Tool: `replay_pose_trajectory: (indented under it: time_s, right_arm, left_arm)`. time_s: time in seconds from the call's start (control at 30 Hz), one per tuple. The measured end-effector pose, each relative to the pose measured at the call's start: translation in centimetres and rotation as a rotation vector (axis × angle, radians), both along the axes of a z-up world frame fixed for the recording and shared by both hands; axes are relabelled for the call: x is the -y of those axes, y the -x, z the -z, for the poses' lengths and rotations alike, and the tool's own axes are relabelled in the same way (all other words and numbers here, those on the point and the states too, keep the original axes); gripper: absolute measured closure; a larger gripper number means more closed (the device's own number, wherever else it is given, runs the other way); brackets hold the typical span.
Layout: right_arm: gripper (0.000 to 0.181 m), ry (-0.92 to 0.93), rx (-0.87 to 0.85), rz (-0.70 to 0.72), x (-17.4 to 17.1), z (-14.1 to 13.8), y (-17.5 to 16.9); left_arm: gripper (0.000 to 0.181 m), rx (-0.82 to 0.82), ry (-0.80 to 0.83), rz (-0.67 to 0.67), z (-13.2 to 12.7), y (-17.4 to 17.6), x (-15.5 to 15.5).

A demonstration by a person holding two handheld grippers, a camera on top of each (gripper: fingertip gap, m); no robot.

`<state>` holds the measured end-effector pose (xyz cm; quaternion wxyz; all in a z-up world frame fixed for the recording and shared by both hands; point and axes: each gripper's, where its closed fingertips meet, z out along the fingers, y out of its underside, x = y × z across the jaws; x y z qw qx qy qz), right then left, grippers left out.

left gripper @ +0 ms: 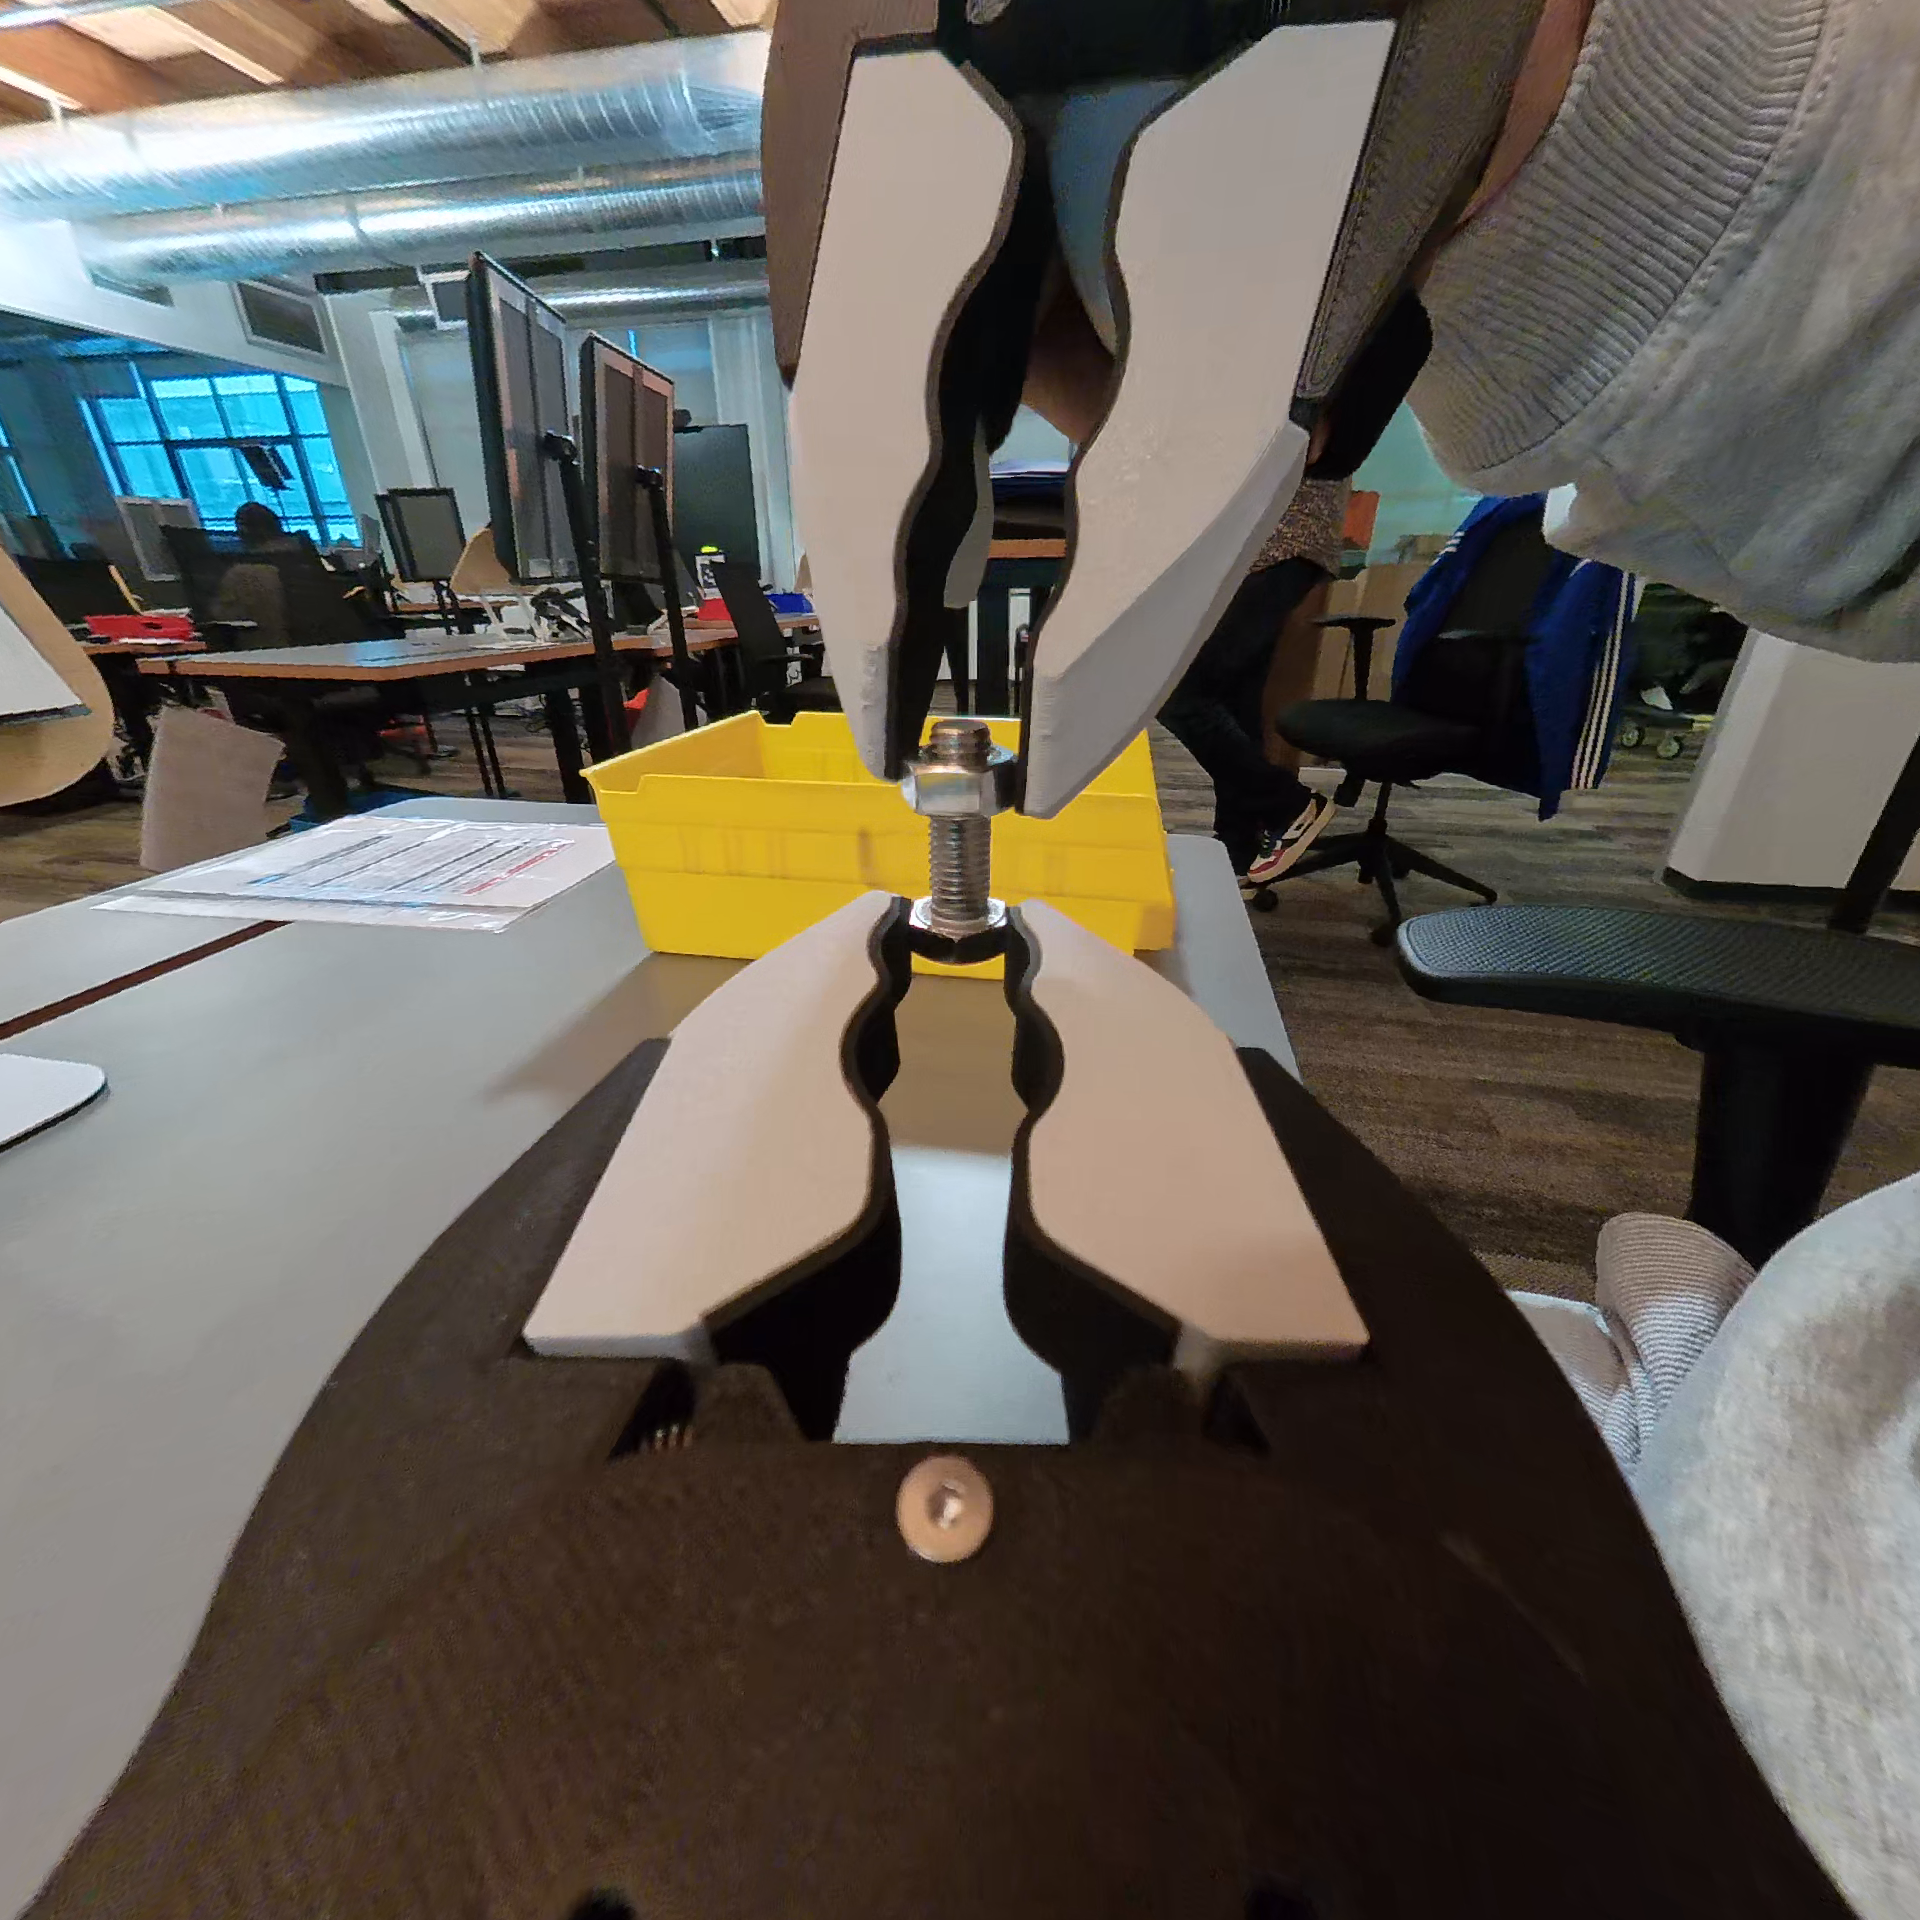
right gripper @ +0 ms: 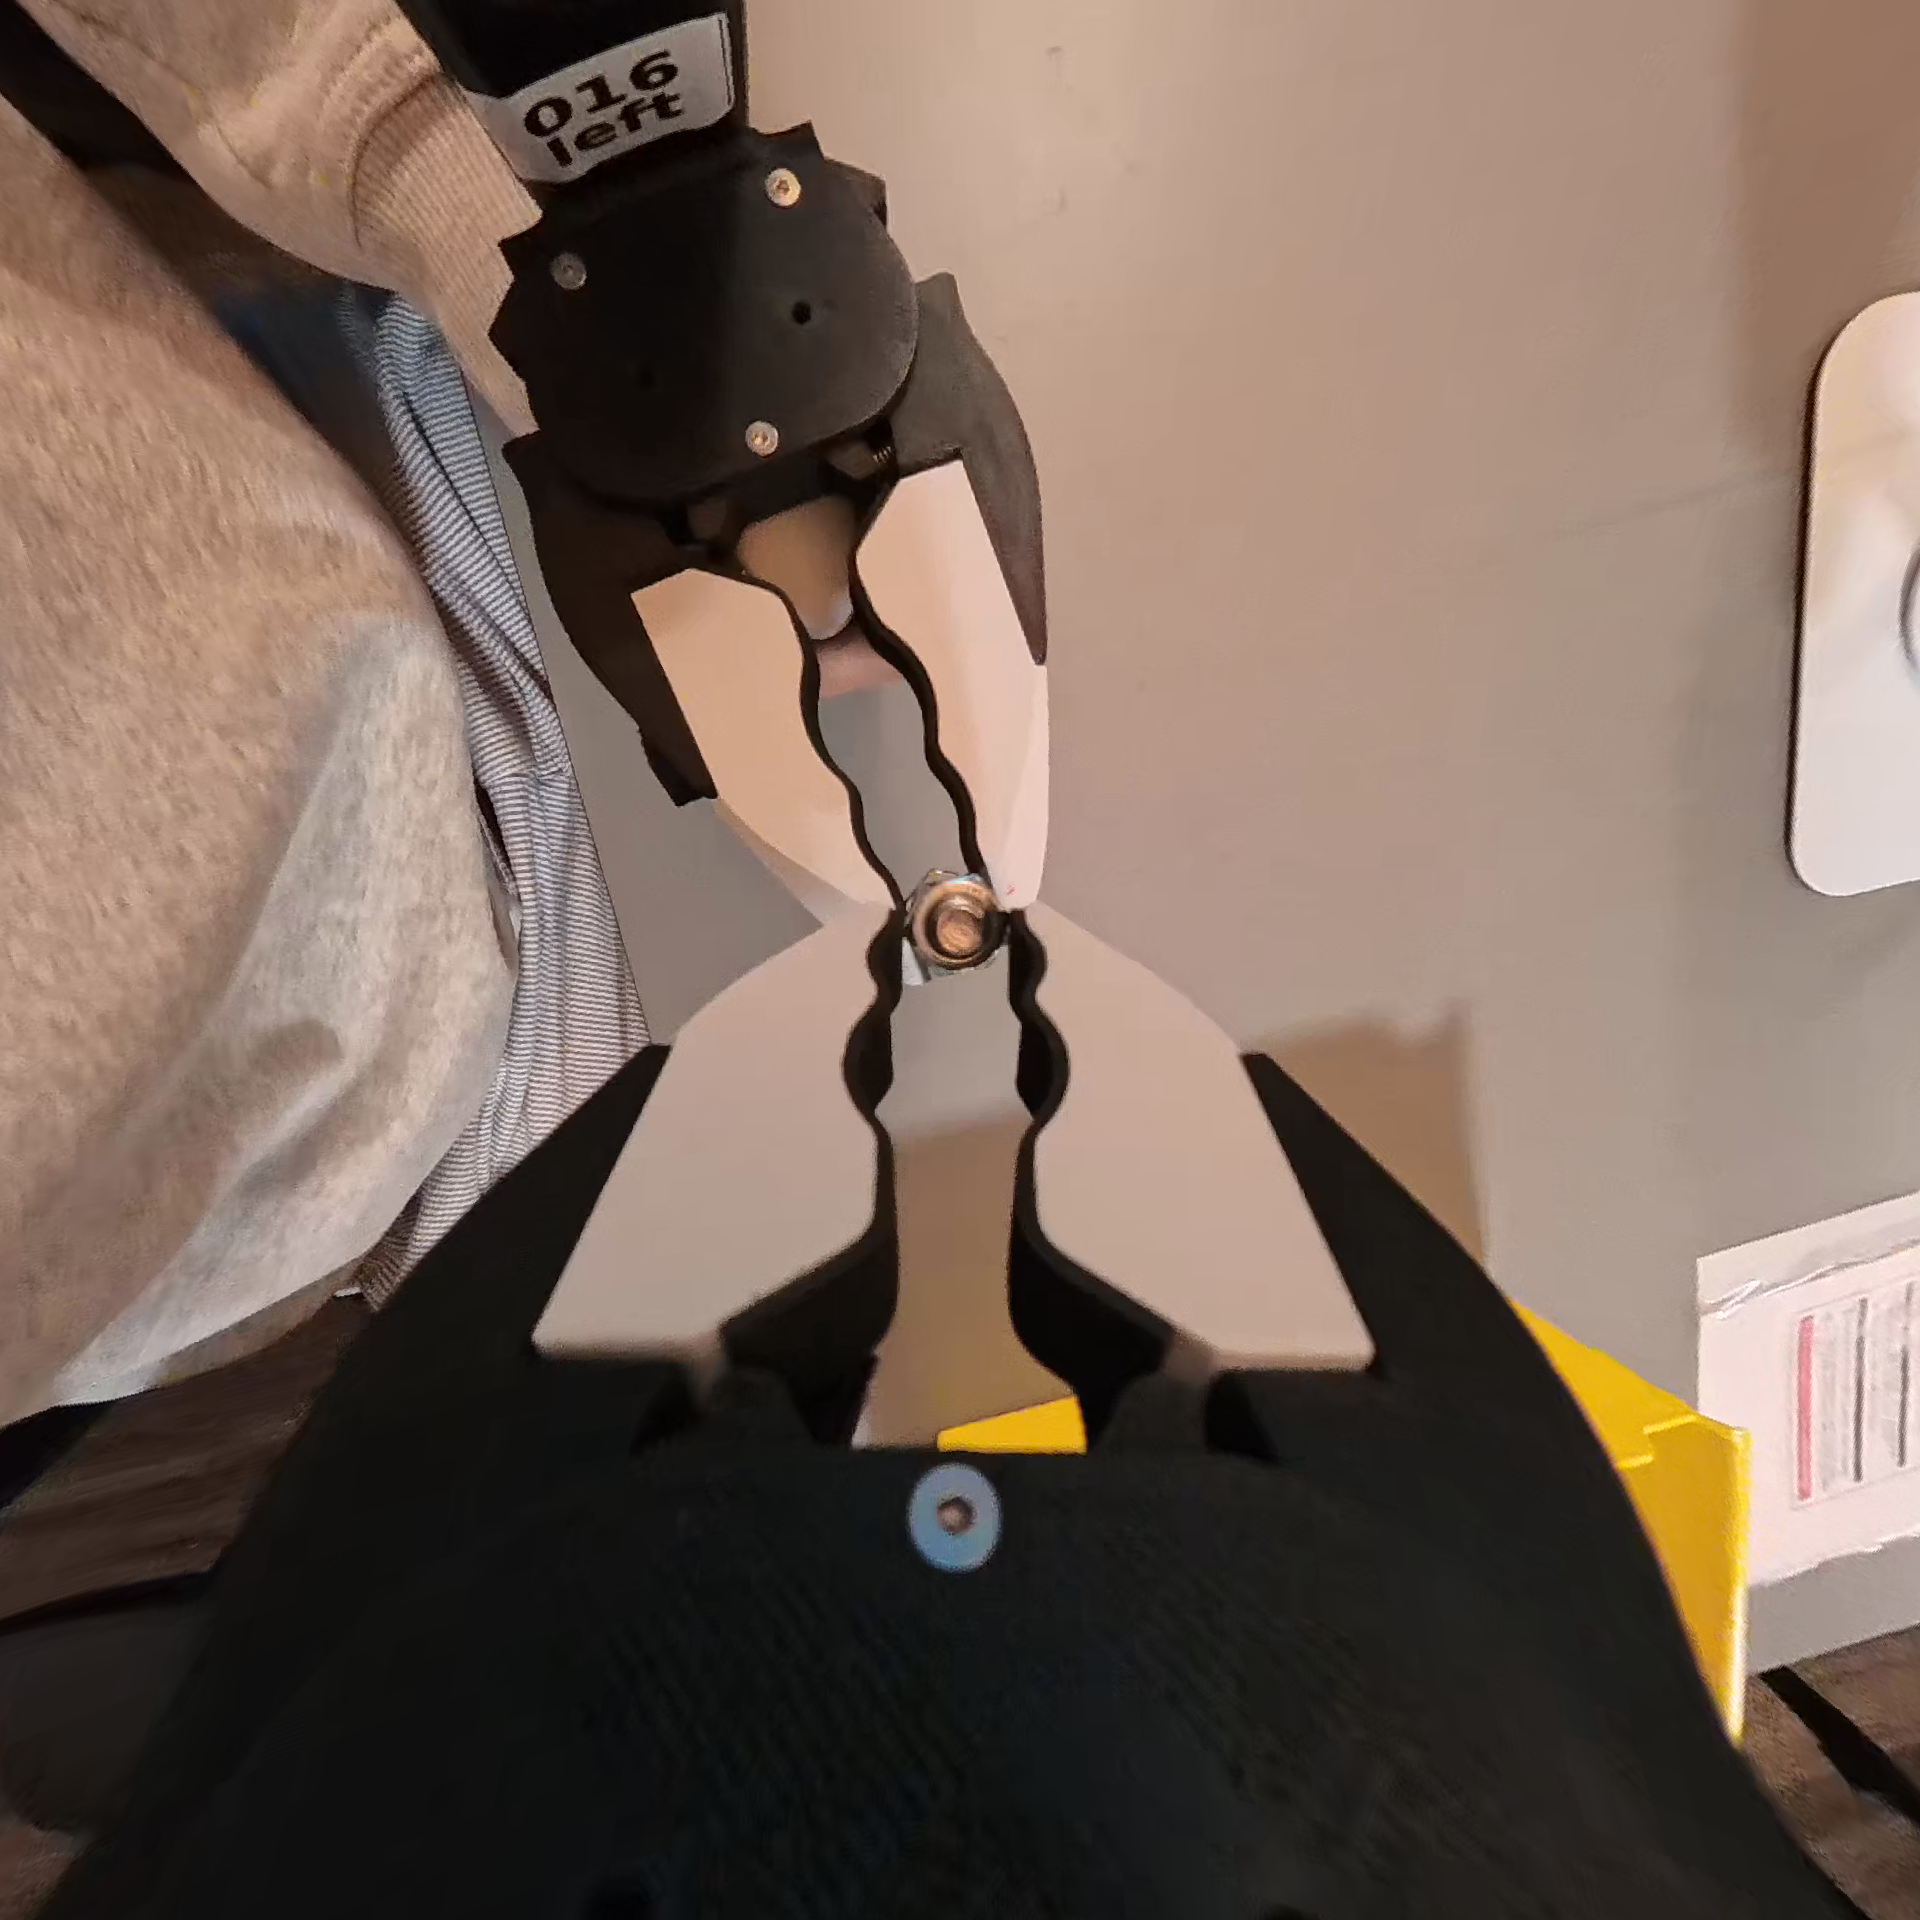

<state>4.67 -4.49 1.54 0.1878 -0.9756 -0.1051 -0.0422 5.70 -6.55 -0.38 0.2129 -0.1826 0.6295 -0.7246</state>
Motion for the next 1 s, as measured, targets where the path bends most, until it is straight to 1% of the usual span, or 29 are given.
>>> replay_pose_trajectory:
  time_s: [0.17,0.3,0.4,0.53,0.67,0.9,1.0]
  right_arm:
    - [0.154,-0.027,-0.031,0.084,-0.19,-0.15,-0.22]
    - [0.148,-0.012,-0.075,0.215,0.17,0.15,-0.70]
    - [0.153,-0.036,-0.133,0.288,0.00,0.40,-0.69]
    - [0.162,-0.068,-0.159,0.320,-0.25,0.39,-1.01]
    - [0.164,-0.062,-0.176,0.312,-0.25,0.52,-0.96]
    - [0.164,-0.032,-0.033,0.108,-0.21,0.40,-0.68]
    - [0.163,-0.037,-0.020,0.093,-0.46,0.47,-0.56]
  left_arm:
    - [0.164,-0.030,0.013,-0.012,0.15,-0.42,-0.28]
    - [0.164,-0.038,-0.006,-0.047,0.42,-0.87,-0.52]
    - [0.164,-0.028,-0.027,-0.071,0.57,-1.02,-0.60]
    - [0.164,-0.008,-0.047,-0.081,0.59,-0.94,-0.53]
    - [0.164,-0.005,-0.053,-0.079,0.66,-0.87,-0.44]
    - [0.164,-0.019,-0.036,-0.047,0.62,-0.62,-0.23]
    - [0.164,-0.023,-0.034,-0.043,0.68,-0.61,-0.21]
